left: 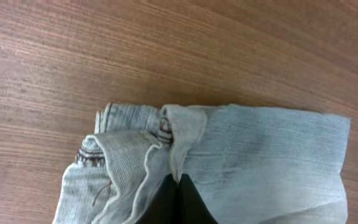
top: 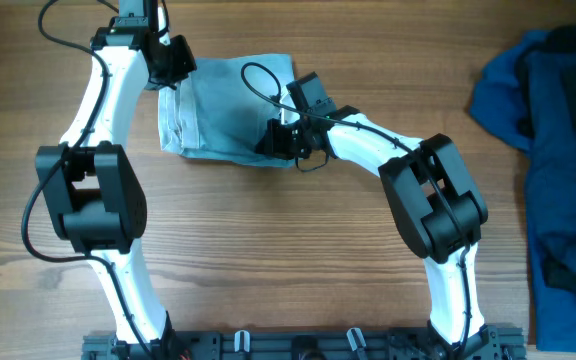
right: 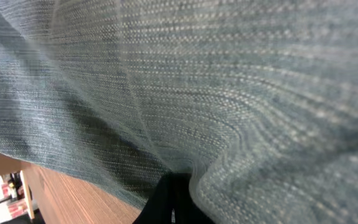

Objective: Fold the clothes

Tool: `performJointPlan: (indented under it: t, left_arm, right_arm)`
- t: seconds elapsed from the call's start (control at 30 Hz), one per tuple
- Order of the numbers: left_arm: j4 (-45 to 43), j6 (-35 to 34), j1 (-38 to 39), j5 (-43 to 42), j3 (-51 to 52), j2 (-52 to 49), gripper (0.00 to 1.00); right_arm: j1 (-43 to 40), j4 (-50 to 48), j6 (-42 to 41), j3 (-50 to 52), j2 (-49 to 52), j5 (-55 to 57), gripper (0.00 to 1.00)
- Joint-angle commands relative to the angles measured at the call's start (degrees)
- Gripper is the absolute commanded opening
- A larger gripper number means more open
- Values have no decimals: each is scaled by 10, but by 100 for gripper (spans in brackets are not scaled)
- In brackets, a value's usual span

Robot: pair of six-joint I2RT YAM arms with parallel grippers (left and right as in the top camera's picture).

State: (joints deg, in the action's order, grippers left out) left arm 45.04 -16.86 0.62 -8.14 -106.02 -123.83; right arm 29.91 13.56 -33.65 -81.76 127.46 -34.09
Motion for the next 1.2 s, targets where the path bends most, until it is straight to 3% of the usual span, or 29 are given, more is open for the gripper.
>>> performJointPlan:
  t: [0.0,0.13,0.17,0.2,0.27,0.4,0.47,0.53,0.73,0.97,1.1,1.17]
  left_arm:
    - [-27,-1,-10,37,-7,-8,4]
    - [-43,-2,-36,81,-9,5,4]
    - [-44,-2,-42,80,-9,12,13]
    - [-44,-8,-49,80,-9,20,32]
    - [-41,-17,-57,76,-9,33,38]
    - [-34,-18,-54,-115,-9,37,28]
    - [-37,-18,-54,-166,-9,28,13]
    - [-34,-18,-52,-170,-8,13,5]
    - [-22,-3,-50,-182,-8,-41,4]
    - [-20,6,-58,-40,-8,-110,4]
    - [-33,3,-70,-41,-8,-111,4]
    - [-39,-3,-75,-84,-19,-97,4]
  right_arm:
    - [15,8,-9,9,40,10,4]
    - [15,8,-9,9,40,12,4]
    - [15,8,-9,9,40,12,4]
    - [15,8,-9,9,40,12,4]
    - [15,8,-9,9,40,12,4]
    - [15,8,-9,9,40,12,4]
    - [15,8,-10,9,40,12,4]
    - [15,8,-9,9,40,12,4]
    - [15,10,-9,9,40,12,4]
    - [15,12,-8,9,40,13,4]
    - [15,13,-9,9,40,13,4]
    - [15,16,-9,9,40,13,4]
